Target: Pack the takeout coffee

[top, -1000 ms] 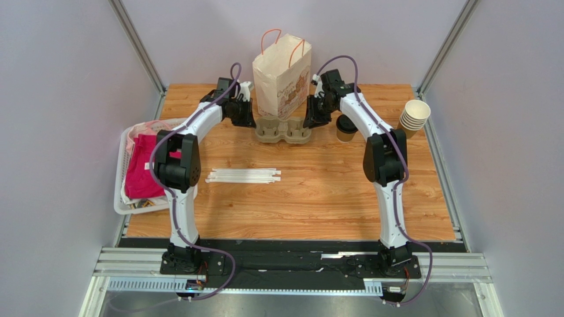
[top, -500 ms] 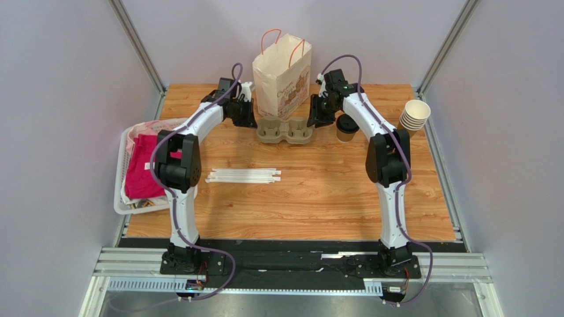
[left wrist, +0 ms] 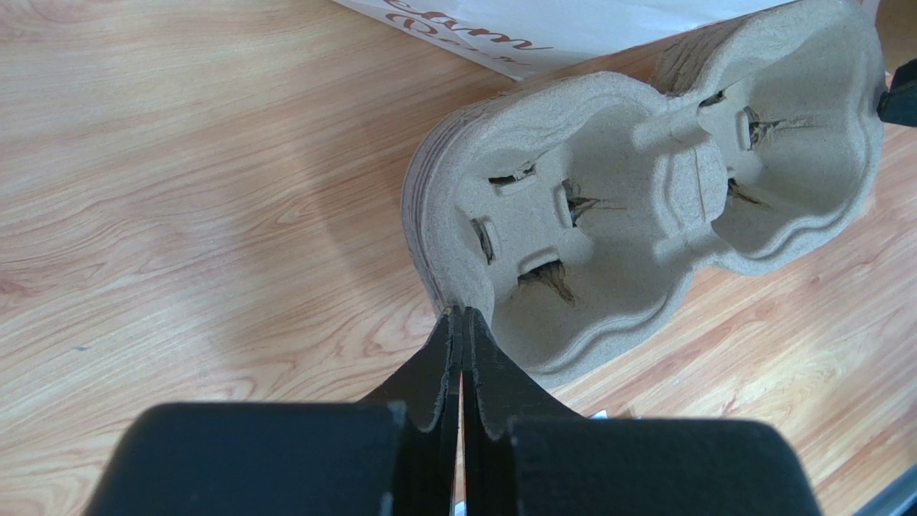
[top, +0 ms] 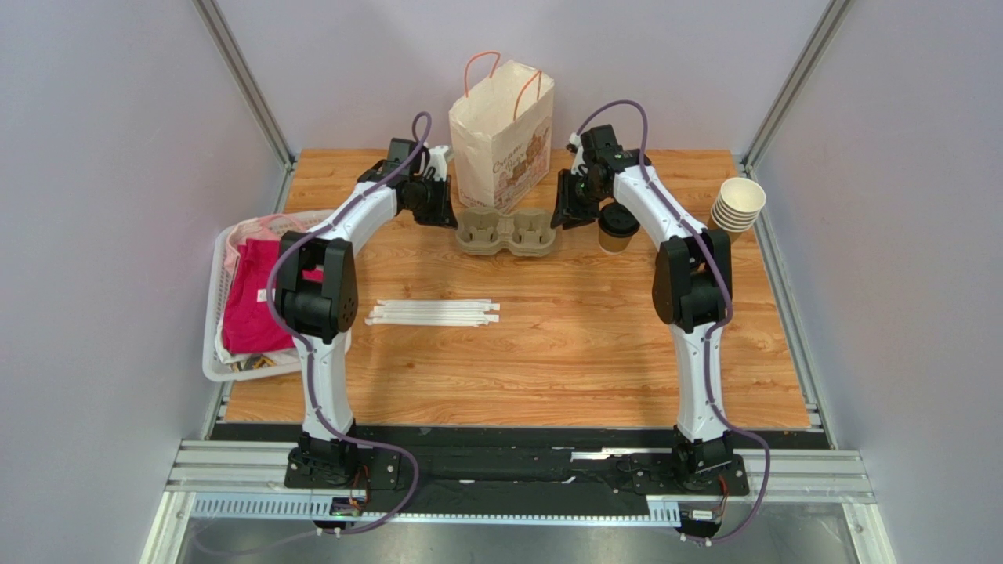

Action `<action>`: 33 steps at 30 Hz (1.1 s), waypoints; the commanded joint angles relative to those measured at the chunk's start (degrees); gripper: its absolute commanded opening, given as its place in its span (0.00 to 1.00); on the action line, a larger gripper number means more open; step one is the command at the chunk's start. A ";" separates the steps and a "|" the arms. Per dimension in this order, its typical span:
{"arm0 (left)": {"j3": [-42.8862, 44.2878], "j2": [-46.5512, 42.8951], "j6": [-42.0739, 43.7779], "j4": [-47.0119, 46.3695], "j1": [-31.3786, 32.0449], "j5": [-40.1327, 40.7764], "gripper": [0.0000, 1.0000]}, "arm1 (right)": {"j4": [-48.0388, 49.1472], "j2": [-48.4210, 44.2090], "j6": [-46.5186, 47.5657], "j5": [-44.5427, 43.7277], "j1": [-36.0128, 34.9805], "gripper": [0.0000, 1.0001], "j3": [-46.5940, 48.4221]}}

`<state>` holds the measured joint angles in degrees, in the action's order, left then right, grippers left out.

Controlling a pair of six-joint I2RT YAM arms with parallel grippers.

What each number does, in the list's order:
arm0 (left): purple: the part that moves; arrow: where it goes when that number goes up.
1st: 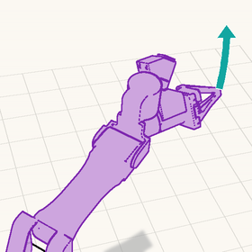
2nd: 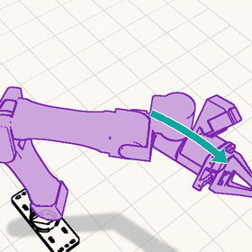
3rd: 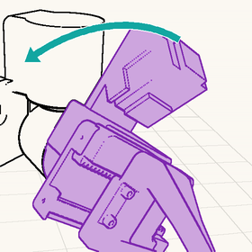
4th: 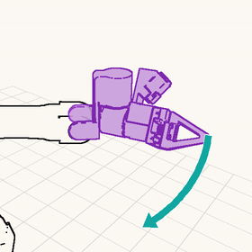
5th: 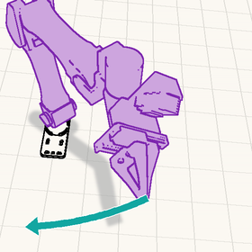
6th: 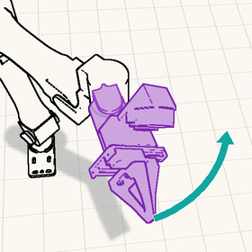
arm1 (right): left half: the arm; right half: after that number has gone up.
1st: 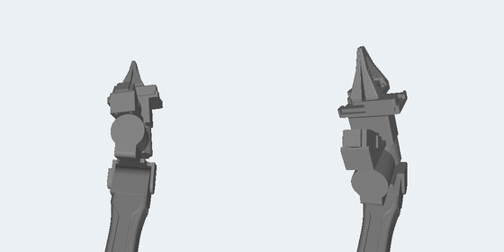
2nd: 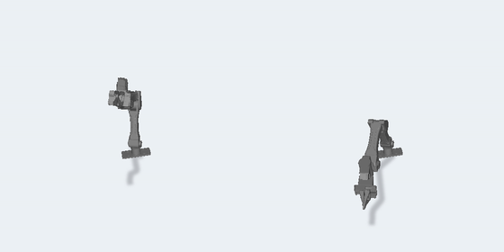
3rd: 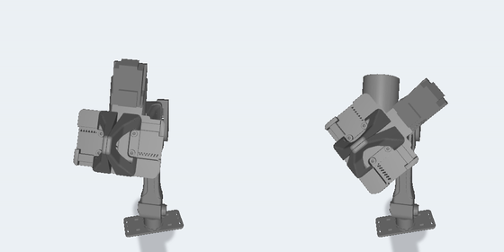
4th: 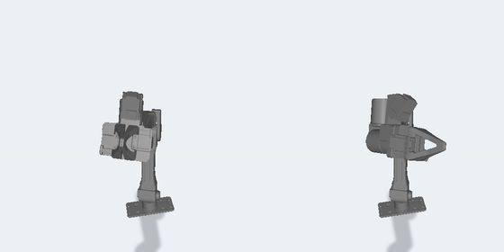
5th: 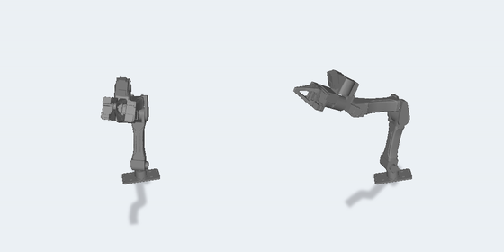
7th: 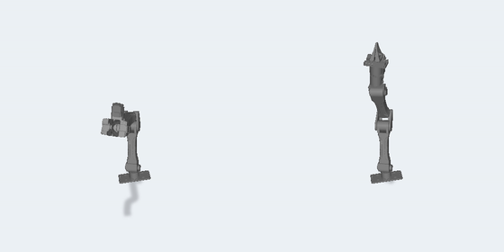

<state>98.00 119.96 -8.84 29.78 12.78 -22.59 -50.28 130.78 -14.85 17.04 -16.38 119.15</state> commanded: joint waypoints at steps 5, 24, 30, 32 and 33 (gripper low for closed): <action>2.02 0.45 0.14 -0.60 -0.03 -0.70 0.00 | 1.33 -0.35 -2.02 5.55 0.03 0.31 0.03; 1.67 0.54 -0.21 -0.86 0.06 -2.20 0.00 | 1.59 0.35 -2.90 4.32 -0.05 0.33 0.29; 1.58 0.62 -0.21 -0.86 0.06 -2.37 0.00 | 1.77 0.70 -2.99 4.85 -0.14 0.31 0.11; 1.67 0.71 -0.21 -0.78 0.06 -2.37 0.00 | 1.77 0.88 -2.90 4.85 -0.14 0.29 0.11; 1.67 0.71 -0.21 -0.86 0.06 -2.46 0.00 | 1.77 0.88 -2.99 4.67 -0.14 0.28 0.11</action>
<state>98.00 119.96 -8.84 29.80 12.73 -23.68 -50.22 130.96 -17.15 21.96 -16.32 119.15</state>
